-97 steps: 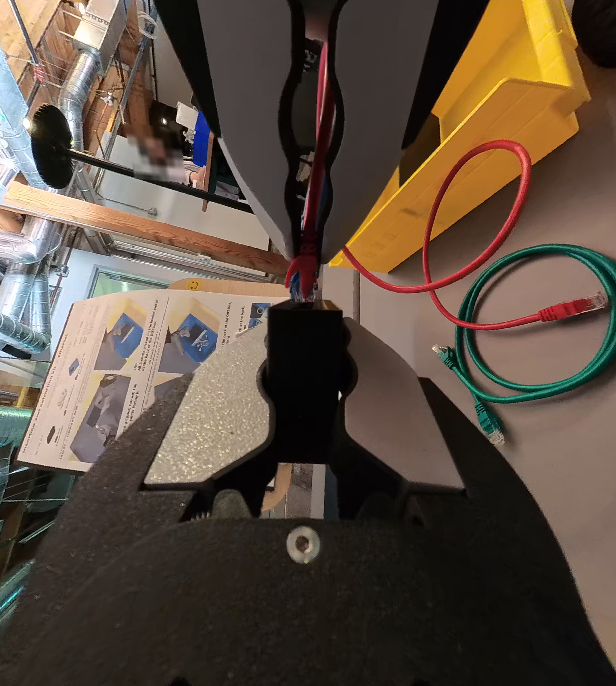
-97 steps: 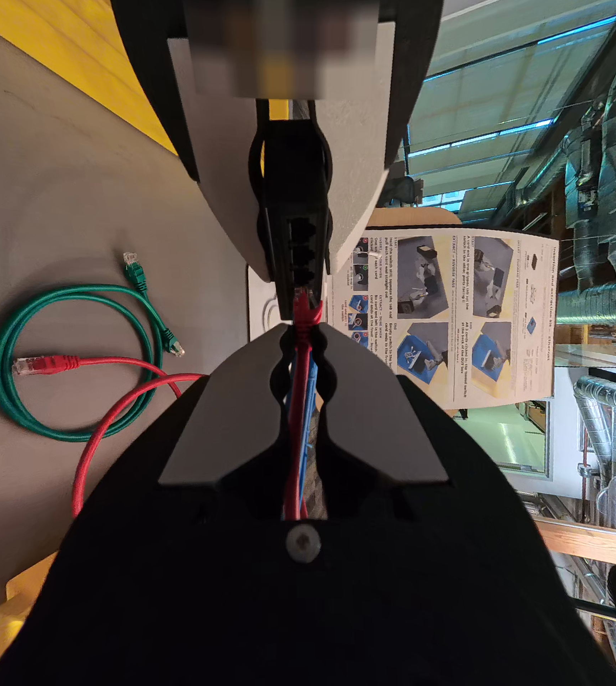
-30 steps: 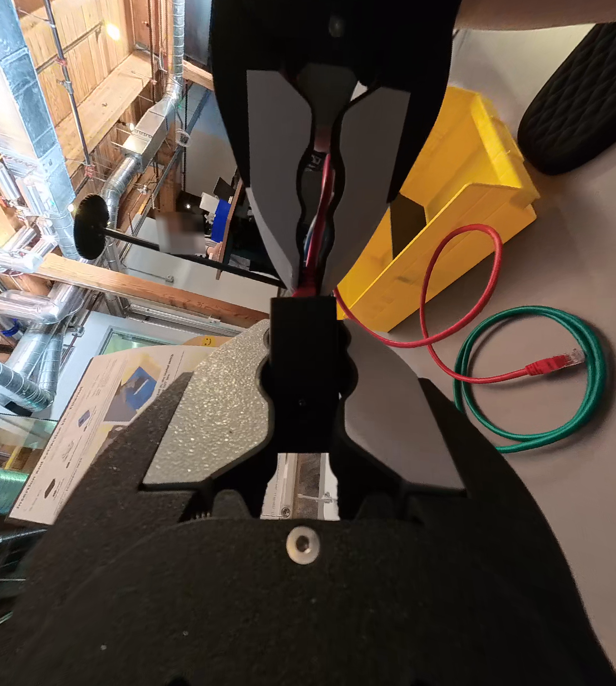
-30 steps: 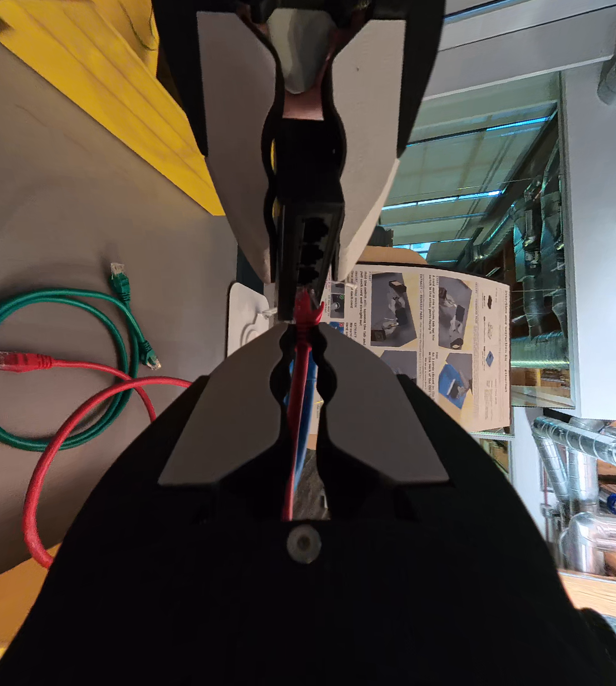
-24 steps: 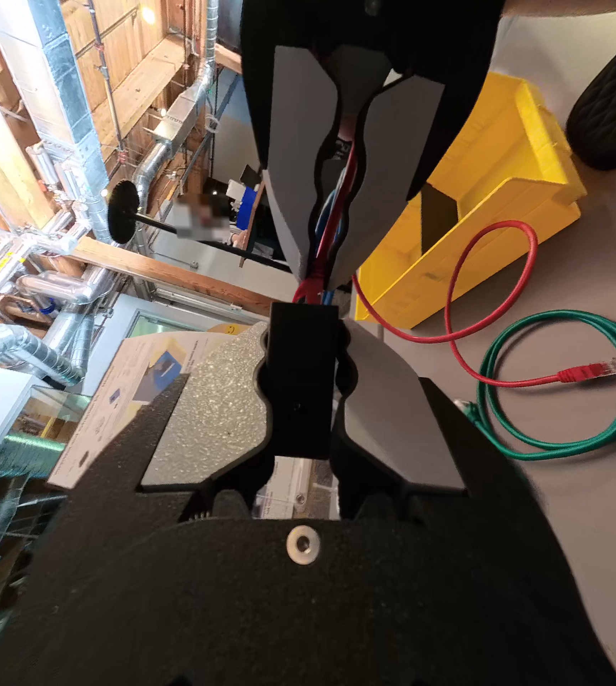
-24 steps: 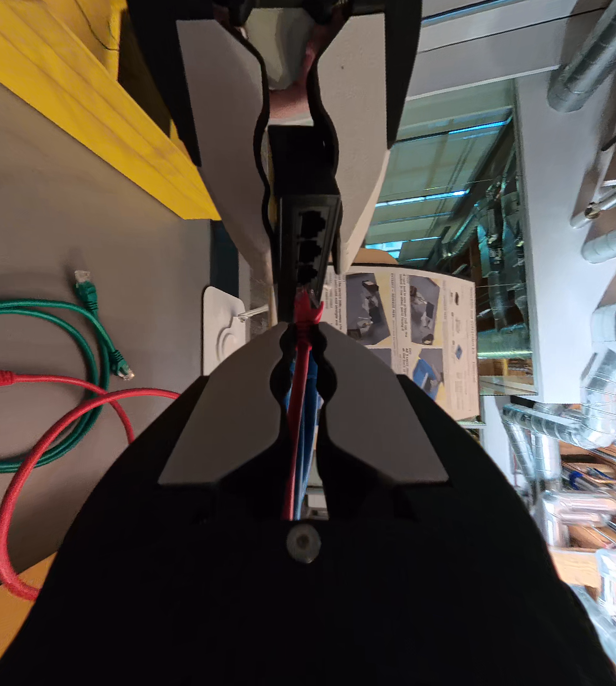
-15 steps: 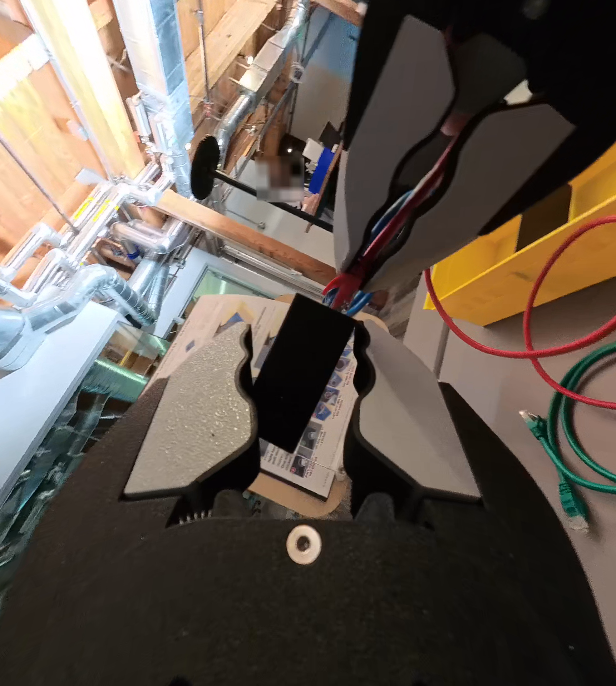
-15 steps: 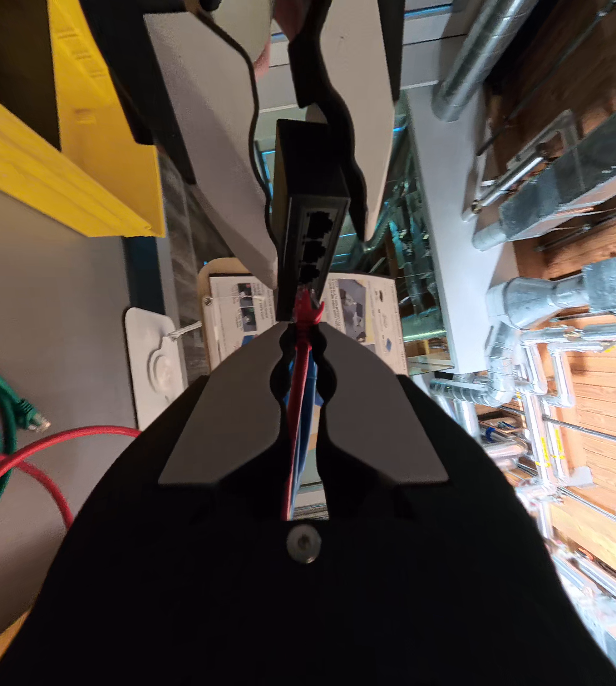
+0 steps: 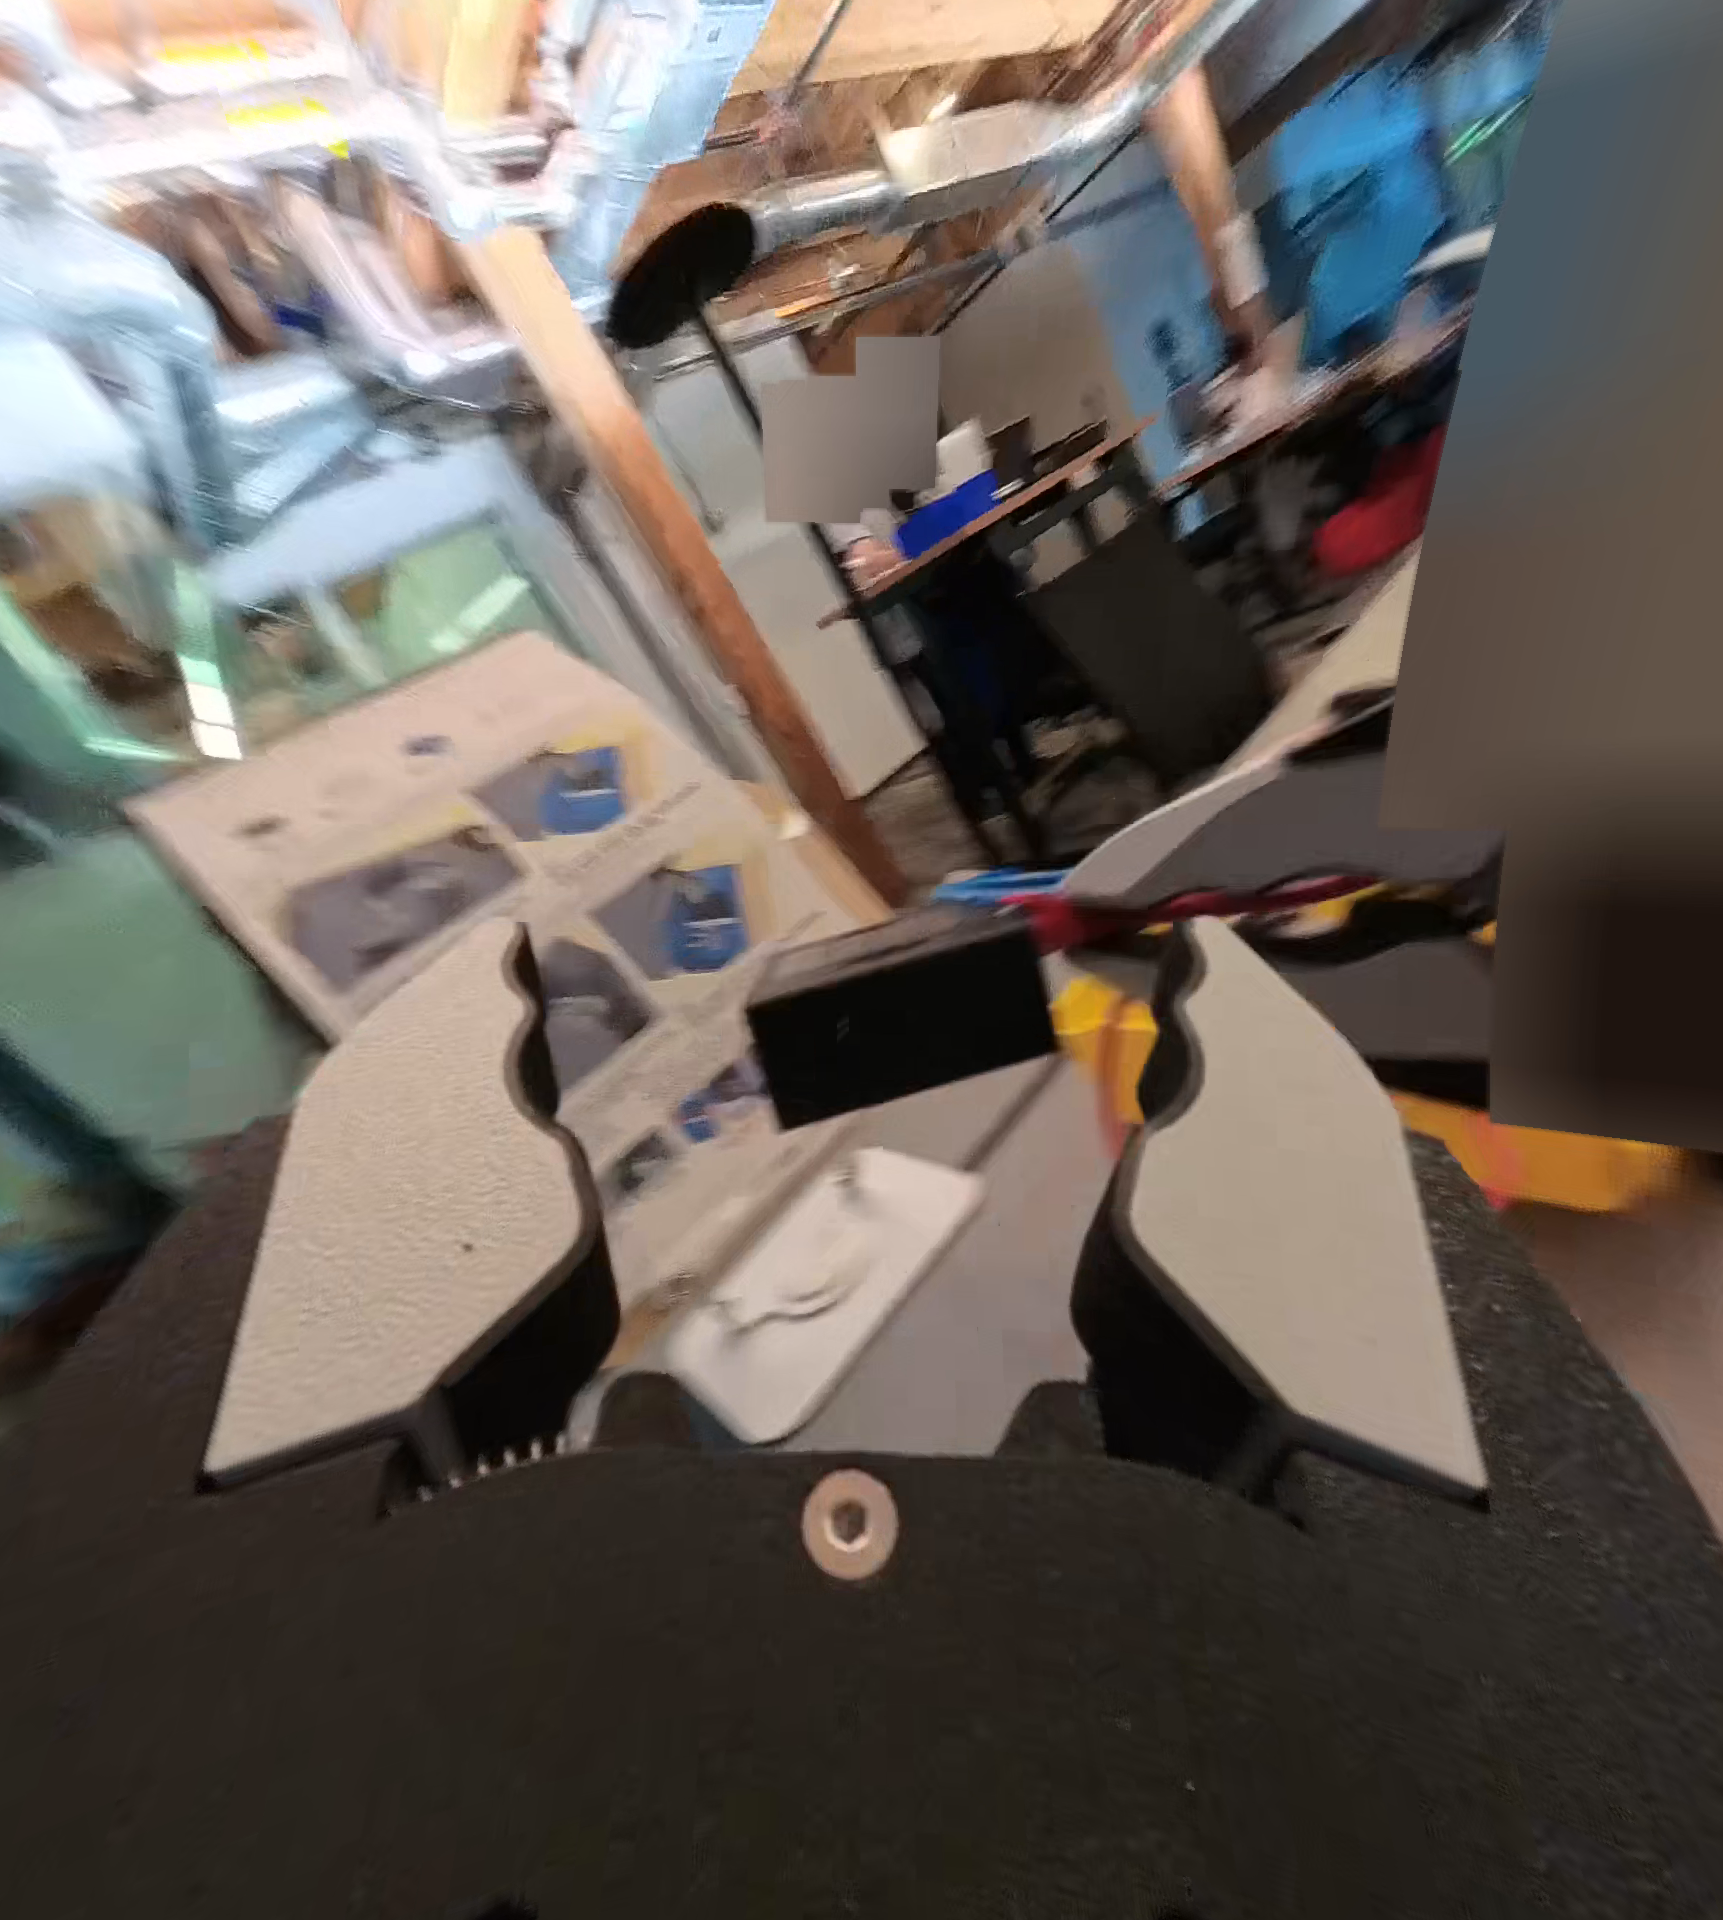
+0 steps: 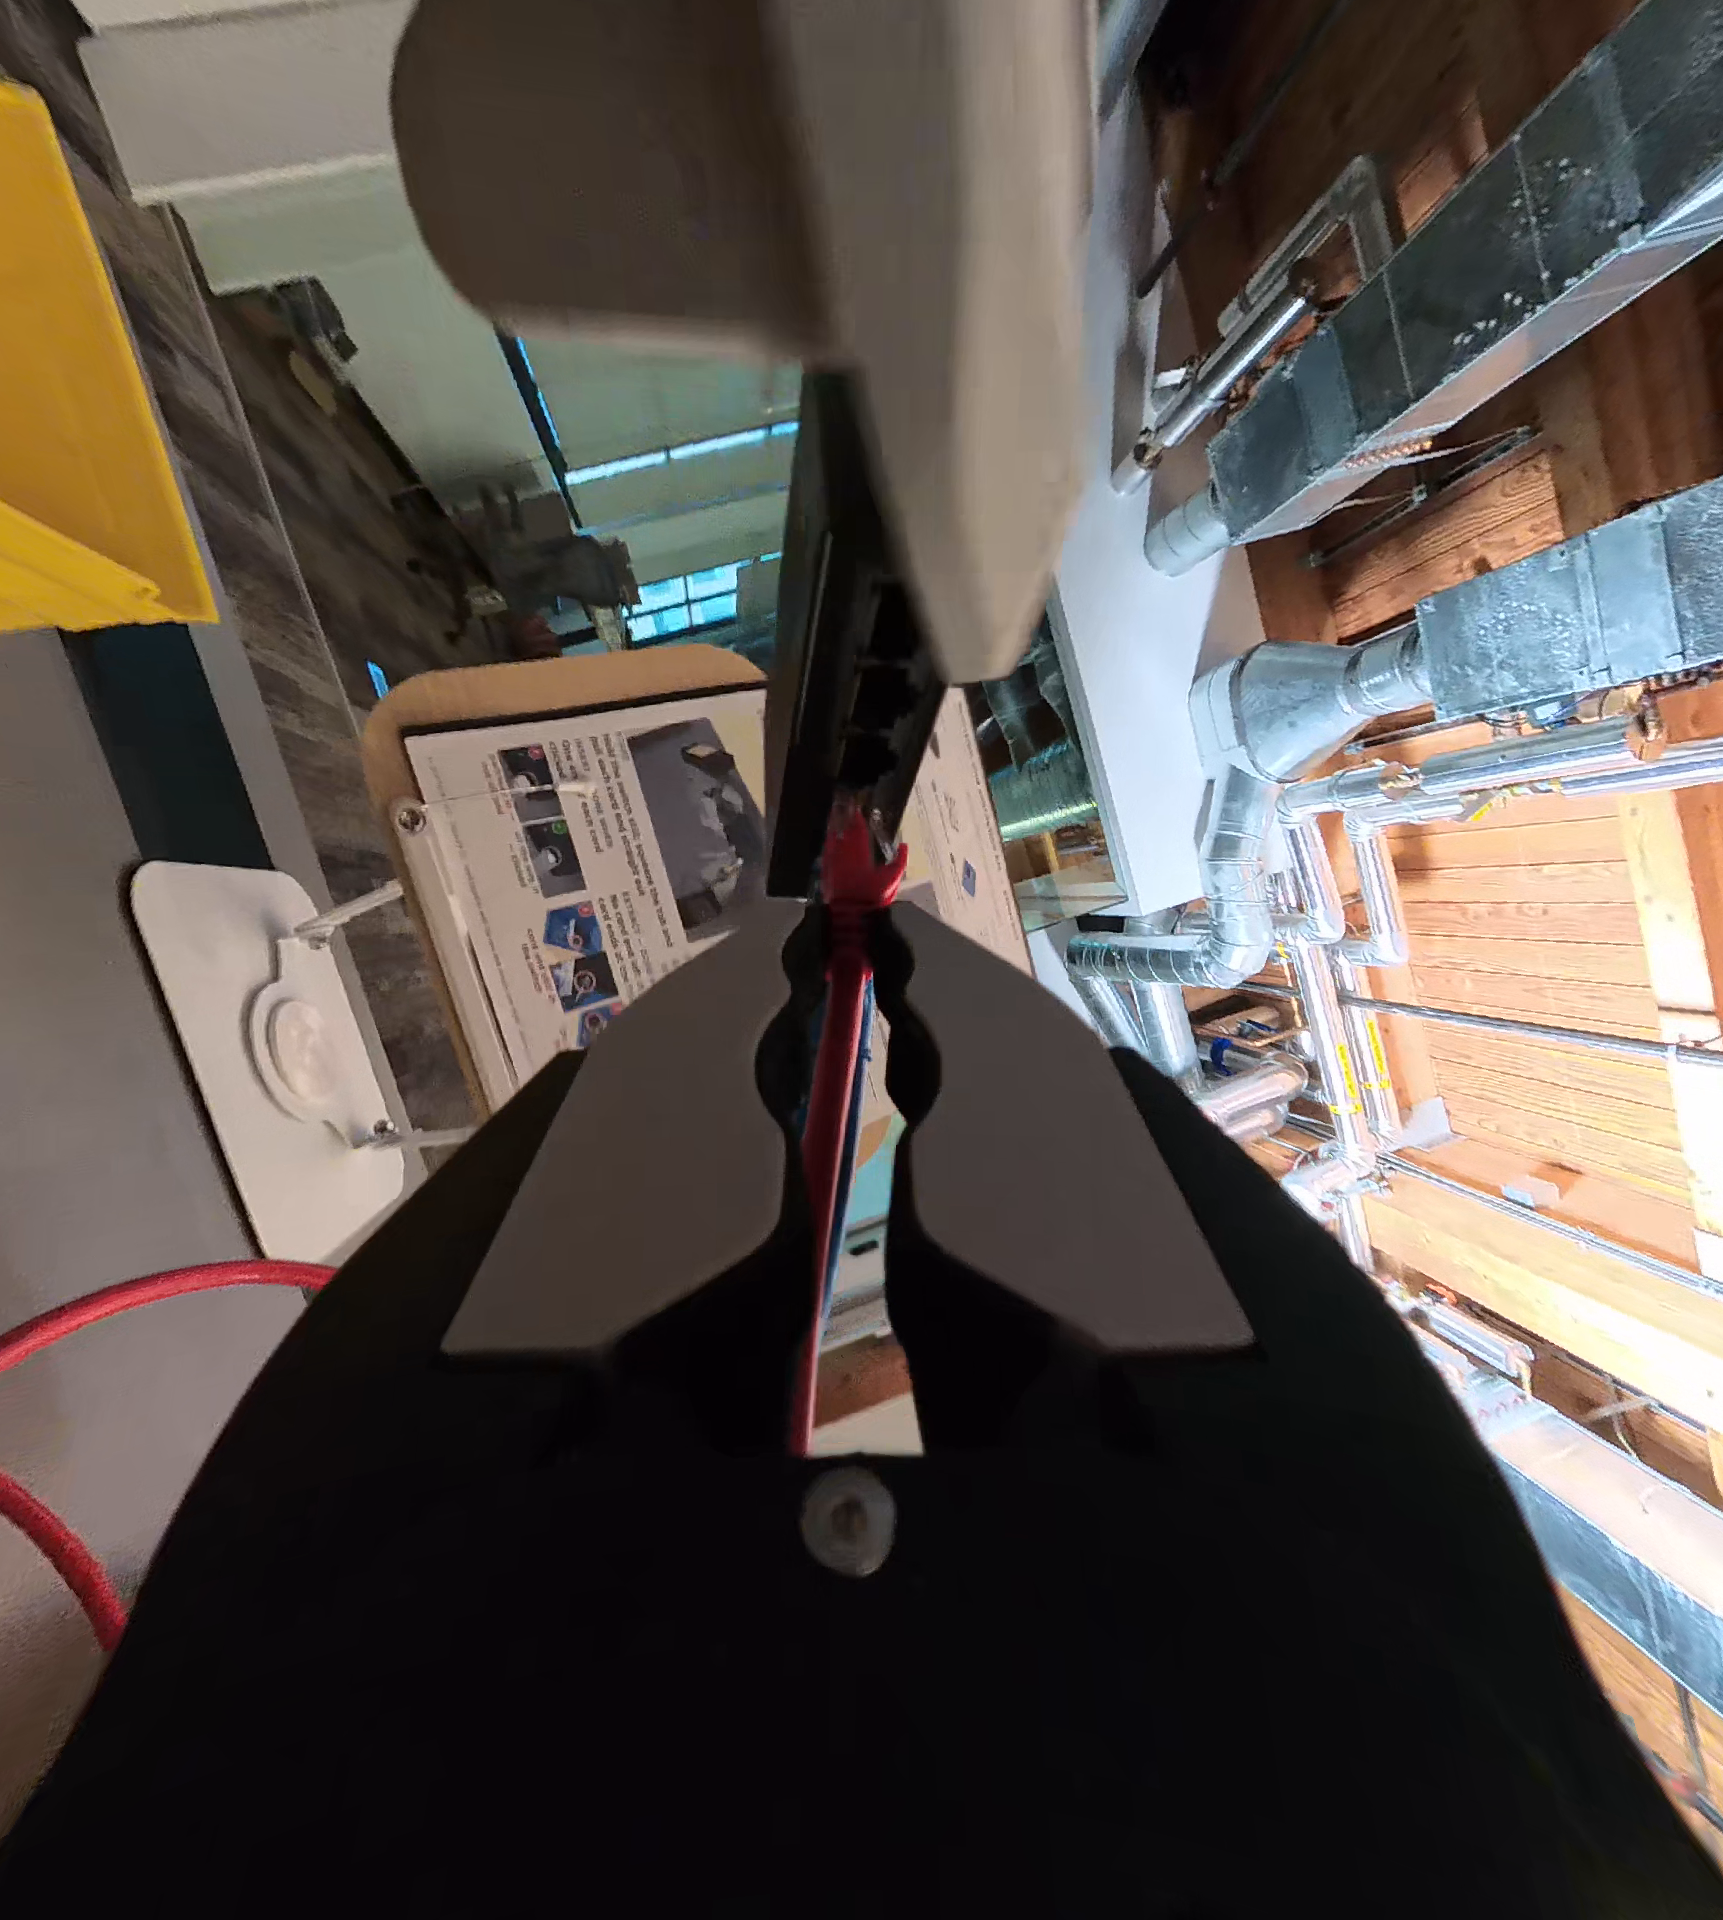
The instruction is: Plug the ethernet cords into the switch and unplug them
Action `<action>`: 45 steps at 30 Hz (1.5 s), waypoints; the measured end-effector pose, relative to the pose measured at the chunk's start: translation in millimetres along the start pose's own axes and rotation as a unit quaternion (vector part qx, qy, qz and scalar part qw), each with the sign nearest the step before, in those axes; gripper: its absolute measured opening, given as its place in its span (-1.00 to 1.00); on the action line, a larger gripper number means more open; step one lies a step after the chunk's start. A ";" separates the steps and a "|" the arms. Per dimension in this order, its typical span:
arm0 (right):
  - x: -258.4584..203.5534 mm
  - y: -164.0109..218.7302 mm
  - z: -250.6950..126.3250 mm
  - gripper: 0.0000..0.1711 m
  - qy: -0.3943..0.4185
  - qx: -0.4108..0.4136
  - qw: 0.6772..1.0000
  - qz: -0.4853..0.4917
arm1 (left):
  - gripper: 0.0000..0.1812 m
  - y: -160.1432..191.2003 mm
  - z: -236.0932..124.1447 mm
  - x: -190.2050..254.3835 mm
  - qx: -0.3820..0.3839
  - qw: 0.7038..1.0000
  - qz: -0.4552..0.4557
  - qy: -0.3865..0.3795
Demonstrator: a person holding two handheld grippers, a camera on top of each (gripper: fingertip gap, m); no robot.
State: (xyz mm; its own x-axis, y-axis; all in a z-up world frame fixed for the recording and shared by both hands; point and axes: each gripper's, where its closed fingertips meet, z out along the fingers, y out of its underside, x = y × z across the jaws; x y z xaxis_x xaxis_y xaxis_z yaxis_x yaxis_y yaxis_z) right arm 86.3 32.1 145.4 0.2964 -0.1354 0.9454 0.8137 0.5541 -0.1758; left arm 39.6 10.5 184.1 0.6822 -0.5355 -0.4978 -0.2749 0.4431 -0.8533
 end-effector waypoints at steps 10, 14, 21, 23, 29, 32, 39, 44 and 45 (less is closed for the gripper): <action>-5.5 9.8 7.1 -0.88 0.011 -0.034 0.999 -0.030 | -0.09 35.6 27.1 3.6 -0.052 0.992 -0.112 0.009; -12.1 12.2 9.7 -0.88 -0.004 -0.055 0.998 -0.033 | -0.30 41.3 31.3 5.2 -0.054 0.994 -0.097 0.007; -12.2 9.7 8.5 -0.89 -0.014 -0.077 0.997 -0.008 | -0.30 43.8 32.9 3.4 -0.032 0.989 -0.134 0.049; -9.1 8.7 6.8 -0.88 -0.019 -0.073 0.997 0.017 | -0.30 41.4 32.3 3.7 -0.013 0.988 -0.141 0.066; -14.9 8.6 6.9 -0.89 -0.046 -0.068 0.996 0.025 | -0.31 47.5 34.0 3.5 -0.005 0.977 -0.187 0.100; -20.0 9.4 8.3 -0.89 -0.061 -0.067 0.995 0.034 | -0.30 50.4 35.4 3.0 -0.004 0.978 -0.184 0.099; -18.5 3.0 6.3 -0.89 -0.057 -0.056 0.996 0.034 | -0.31 48.9 30.8 1.5 0.005 0.973 -0.196 0.119; -12.7 3.3 2.7 -0.89 -0.048 -0.072 0.996 0.023 | -0.31 43.0 31.7 4.3 0.025 0.970 -0.212 0.118; -12.2 3.9 2.3 -0.89 -0.047 -0.077 0.996 0.020 | -0.31 42.9 32.4 5.0 0.027 0.968 -0.218 0.119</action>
State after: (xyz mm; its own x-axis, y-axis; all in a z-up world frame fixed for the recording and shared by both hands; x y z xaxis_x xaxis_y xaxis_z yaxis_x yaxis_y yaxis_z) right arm 84.7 37.8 133.8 0.2876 -0.0336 0.9572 0.8714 0.4238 -0.2469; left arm 53.2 50.2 150.0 0.5477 -0.8282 -0.1187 0.0439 0.1701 -0.9844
